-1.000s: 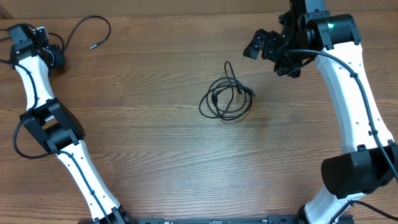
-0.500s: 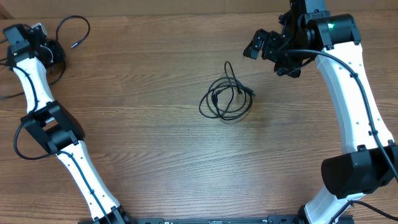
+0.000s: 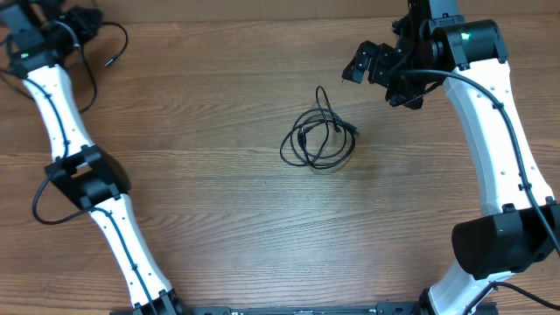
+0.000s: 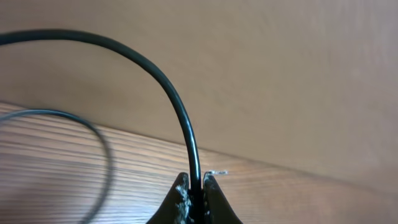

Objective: Untangle cables

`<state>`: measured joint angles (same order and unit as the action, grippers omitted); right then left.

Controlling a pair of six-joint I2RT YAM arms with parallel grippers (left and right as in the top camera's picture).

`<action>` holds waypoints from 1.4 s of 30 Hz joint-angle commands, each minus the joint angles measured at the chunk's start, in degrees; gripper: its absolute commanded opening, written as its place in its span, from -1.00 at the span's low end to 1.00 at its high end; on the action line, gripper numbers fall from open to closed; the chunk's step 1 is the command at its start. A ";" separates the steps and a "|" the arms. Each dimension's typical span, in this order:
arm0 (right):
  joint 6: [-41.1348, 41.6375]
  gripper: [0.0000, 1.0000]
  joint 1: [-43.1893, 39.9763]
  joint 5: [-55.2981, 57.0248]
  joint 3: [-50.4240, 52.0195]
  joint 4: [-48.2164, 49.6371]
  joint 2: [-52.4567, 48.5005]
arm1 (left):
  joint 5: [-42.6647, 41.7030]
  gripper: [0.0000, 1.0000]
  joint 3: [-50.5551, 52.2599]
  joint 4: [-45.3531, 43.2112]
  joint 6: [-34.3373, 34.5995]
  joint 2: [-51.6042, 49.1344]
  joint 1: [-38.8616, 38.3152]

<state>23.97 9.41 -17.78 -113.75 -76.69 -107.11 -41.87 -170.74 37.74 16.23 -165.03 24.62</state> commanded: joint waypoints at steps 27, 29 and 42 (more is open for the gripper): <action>-0.26 0.99 -0.15 0.11 0.17 0.13 0.35 | -5.51 0.30 6.71 8.81 -1.20 0.57 -6.51; -0.24 0.99 -0.15 0.11 0.17 0.13 0.35 | -6.58 0.29 6.14 8.92 0.02 0.59 -5.77; -0.26 1.00 -0.15 0.11 0.17 0.13 0.35 | 5.97 1.00 -9.38 22.34 1.60 1.68 -2.27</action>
<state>23.94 9.41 -17.78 -113.75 -76.69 -107.11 -40.82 -177.99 58.04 17.52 -164.83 21.98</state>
